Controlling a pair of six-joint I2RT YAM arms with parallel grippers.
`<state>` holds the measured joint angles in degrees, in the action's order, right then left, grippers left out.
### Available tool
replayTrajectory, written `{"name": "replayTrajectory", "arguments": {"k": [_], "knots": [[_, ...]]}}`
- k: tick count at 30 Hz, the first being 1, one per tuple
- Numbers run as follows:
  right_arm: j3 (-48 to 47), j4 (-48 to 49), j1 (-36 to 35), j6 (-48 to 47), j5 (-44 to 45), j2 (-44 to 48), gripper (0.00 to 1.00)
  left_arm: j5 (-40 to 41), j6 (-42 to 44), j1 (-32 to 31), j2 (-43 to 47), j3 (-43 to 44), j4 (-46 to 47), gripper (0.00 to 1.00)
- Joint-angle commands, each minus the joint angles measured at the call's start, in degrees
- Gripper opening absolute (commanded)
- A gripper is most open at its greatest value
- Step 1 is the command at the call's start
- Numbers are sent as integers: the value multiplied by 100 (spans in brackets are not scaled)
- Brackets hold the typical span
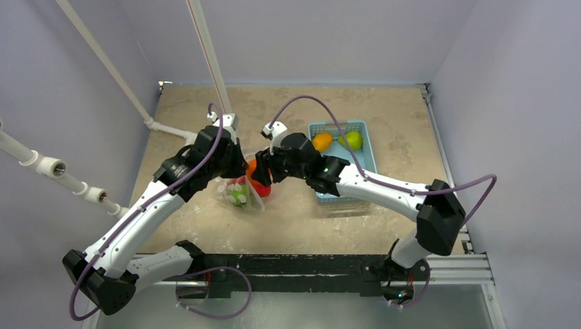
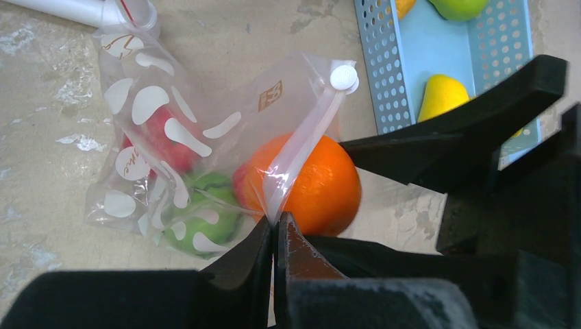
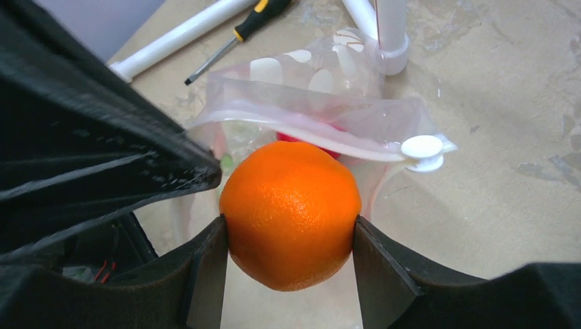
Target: Place the food in the zip-top bag and seal the zipper
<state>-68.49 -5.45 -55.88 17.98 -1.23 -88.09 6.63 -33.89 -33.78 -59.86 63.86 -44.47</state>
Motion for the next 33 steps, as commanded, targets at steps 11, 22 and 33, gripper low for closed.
{"name": "replayTrajectory", "arguments": {"k": [11,22,33], "knots": [[-420,1072,-26,653,830,-785,52,-210,-123,-6,141,115,87,0],[-278,1081,-29,801,1019,-380,93,-100,-193,-6,185,46,95,0],[-21,603,-31,884,1084,575,92,-8,-235,-6,109,24,166,0]]}}
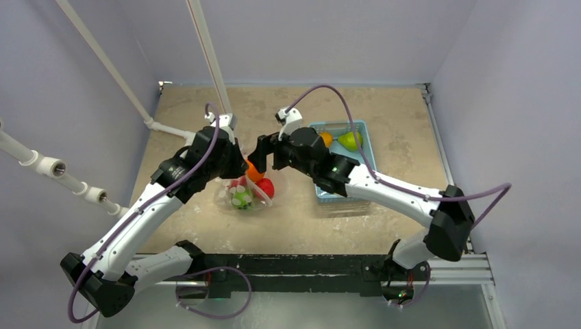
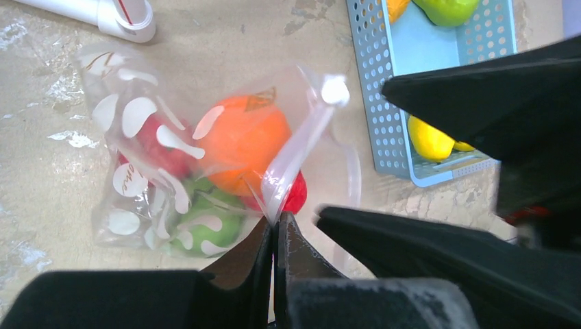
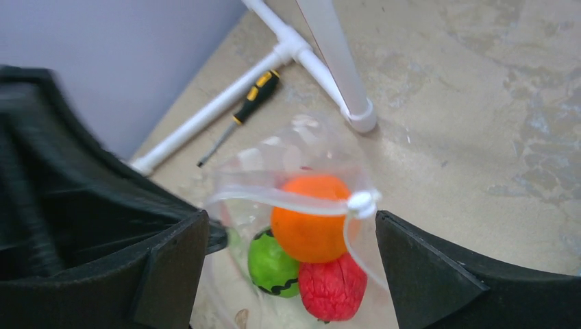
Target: Place the food in the zip-top bag and seal the zipper
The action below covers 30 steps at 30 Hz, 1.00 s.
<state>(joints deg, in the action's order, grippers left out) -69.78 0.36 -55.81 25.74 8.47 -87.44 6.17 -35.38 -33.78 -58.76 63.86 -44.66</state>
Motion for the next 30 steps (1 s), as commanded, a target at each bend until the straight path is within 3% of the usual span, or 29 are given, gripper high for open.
{"name": "replayTrajectory", "arguments": {"k": [1,13,30], "knots": [[139,-21,-40,146,131,602,91,38,-84,-6,-15,30,199,0],[678,-991,-35,686,42,1056,80,46,-111,-6,-55,137,175,0],[1361,-527,-18,1208,-5,462,71,26,-113,-6,-4,204,103,0]]}}
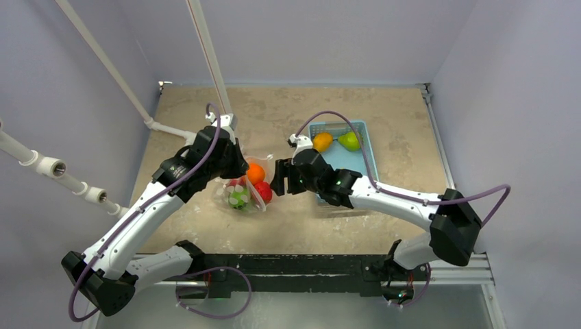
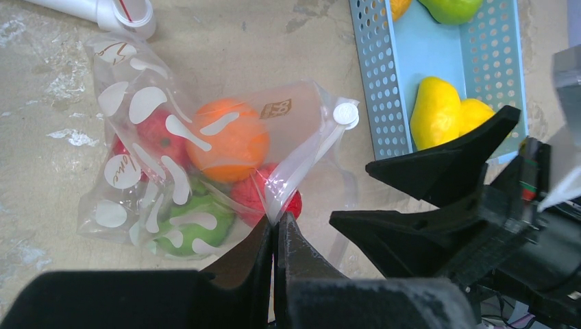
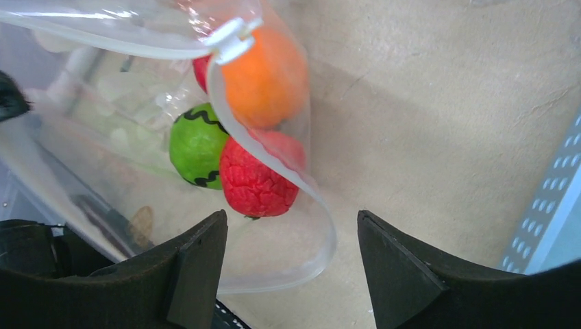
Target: Place the food in the zip-top bag and seal the zipper
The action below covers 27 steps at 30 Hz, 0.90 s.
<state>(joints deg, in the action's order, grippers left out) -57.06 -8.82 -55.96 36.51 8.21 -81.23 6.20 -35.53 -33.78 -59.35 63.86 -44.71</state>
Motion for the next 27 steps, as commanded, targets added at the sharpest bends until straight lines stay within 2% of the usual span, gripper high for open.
{"name": "replayTrajectory", "arguments": {"k": [1,7,14,17,18,27], "knots": [[90,447,-2,134,7,-237,71,10,-99,-4,55,213,100,0],[172,852,88,212,-128,-561,61,26,-117,-6,106,194,65,0],[98,1059,103,147,-225,-648,26,141,-131,-6,205,194,-47,0],[16,976,112,74,-165,-578,3,218,-118,-6,237,194,-115,0],[-34,919,112,47,-120,-545,0,234,-115,-1,252,199,-143,0],[-866,332,112,-534,238,58,0,595,51,-6,361,457,-635,0]]}}
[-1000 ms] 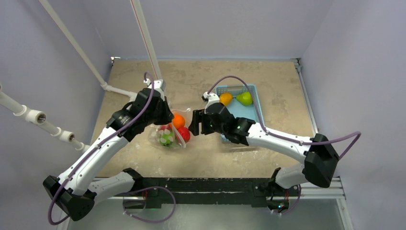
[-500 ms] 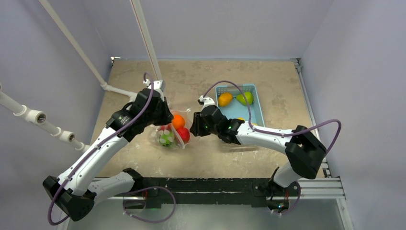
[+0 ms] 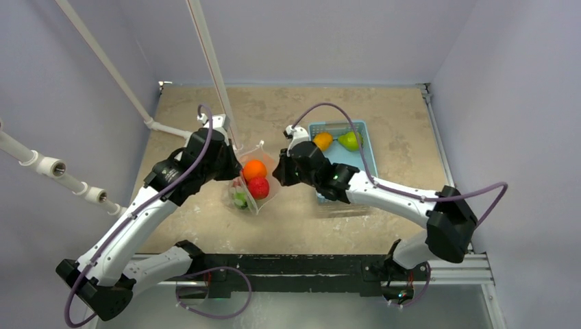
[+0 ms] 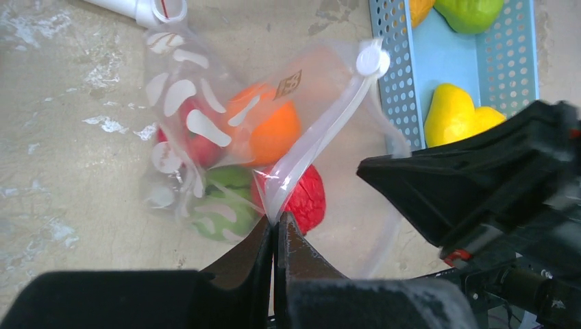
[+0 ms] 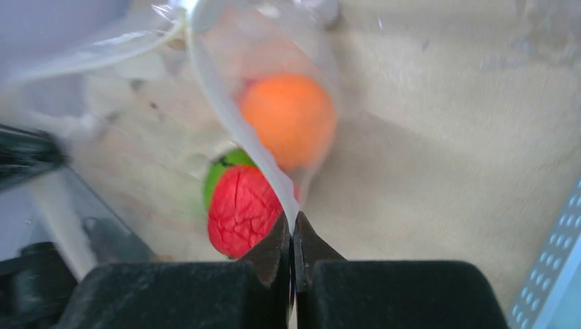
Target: Place the food in the zip-top bag and seal the zipper
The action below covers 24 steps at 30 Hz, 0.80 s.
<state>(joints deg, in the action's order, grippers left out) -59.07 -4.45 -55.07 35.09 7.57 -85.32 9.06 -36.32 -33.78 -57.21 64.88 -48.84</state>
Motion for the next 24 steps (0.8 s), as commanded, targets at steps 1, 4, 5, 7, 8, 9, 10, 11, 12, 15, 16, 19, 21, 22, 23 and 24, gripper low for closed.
{"name": "replayTrajectory", "arguments": {"k": [1,4,5,7,8,9,10,11,12,15,16,19,21,22,23,24], "knots": [[-781,-181,22,-457,363,510,0,362,152,-5,155,384,-295,0],[-1099,-441,28,-660,554,608,0,509,207,-6,236,441,-499,0],[-1211,-542,31,-714,599,624,0,566,220,-4,263,452,-562,0],[-1439,-762,52,-819,667,645,0,648,233,-6,316,456,-689,0],[-1514,-824,64,-866,694,666,0,671,243,-6,336,443,-729,0],[-1583,-877,77,-905,738,686,0,688,245,-6,353,420,-769,0],[-1654,-932,90,-940,764,703,0,688,240,-6,366,396,-795,0],[-1733,-1001,112,-969,795,721,0,660,239,-6,373,367,-817,0],[-1806,-1059,137,-989,801,733,0,626,231,-6,377,359,-832,0],[-2075,-1306,175,-1048,826,730,0,405,224,-1,372,465,-871,0],[-2172,-1421,180,-1048,853,720,0,310,222,-5,365,543,-891,0],[-2323,-1582,197,-1041,811,718,0,78,238,-6,289,814,-953,0],[-2292,-1574,253,-1028,719,691,0,-81,250,-6,232,909,-872,0],[-2217,-1527,360,-1004,664,658,0,-149,257,-6,216,875,-766,0],[-2085,-1454,432,-992,596,616,0,-185,246,-6,196,805,-605,0],[-1926,-1342,638,-987,462,575,0,-224,213,-6,156,708,-454,0]]}}
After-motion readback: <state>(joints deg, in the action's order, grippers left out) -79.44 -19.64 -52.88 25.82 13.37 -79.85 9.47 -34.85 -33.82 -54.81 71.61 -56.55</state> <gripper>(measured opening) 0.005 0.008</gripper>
